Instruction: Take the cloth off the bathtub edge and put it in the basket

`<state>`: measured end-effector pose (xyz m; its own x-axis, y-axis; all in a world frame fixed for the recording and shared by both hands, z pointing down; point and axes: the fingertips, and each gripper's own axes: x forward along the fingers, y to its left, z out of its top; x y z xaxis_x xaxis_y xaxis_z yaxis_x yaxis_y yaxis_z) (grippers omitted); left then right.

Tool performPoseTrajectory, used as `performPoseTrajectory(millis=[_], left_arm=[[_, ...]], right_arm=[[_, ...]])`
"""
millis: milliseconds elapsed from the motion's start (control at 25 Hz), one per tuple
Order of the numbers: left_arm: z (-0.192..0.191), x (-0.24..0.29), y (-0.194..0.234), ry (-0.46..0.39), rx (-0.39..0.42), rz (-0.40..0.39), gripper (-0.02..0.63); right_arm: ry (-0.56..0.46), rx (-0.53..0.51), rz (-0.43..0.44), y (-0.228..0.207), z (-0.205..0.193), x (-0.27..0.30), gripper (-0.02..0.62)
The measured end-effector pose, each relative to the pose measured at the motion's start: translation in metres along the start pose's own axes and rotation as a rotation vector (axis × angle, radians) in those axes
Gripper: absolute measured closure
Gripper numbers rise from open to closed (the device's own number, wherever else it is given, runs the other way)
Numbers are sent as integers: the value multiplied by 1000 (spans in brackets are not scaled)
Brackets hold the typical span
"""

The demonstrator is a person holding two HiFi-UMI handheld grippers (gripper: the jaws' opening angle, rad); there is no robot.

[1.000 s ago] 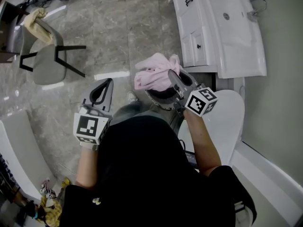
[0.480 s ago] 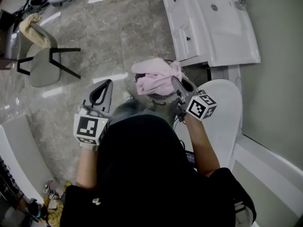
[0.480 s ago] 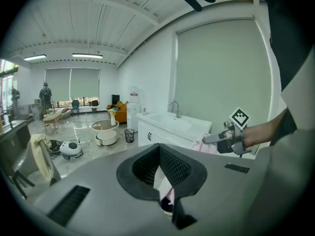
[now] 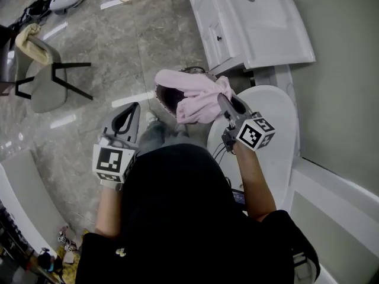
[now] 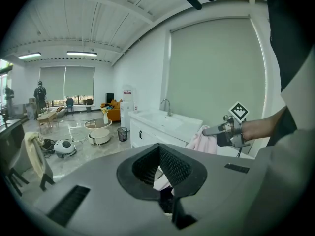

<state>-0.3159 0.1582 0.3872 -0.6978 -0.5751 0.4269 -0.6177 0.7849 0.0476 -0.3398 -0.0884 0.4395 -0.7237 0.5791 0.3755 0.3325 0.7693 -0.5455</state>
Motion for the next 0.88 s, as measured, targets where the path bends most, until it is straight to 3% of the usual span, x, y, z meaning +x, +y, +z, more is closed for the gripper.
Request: performPoseTrajectory(millis=[360, 880], left_arm=[[11, 23, -34, 4, 19, -43, 595], [-17, 42, -22, 94, 3, -26, 595]], right_arm=[[-24, 16, -30, -25, 8, -37, 534], [205, 48, -86, -84, -71, 32, 534]])
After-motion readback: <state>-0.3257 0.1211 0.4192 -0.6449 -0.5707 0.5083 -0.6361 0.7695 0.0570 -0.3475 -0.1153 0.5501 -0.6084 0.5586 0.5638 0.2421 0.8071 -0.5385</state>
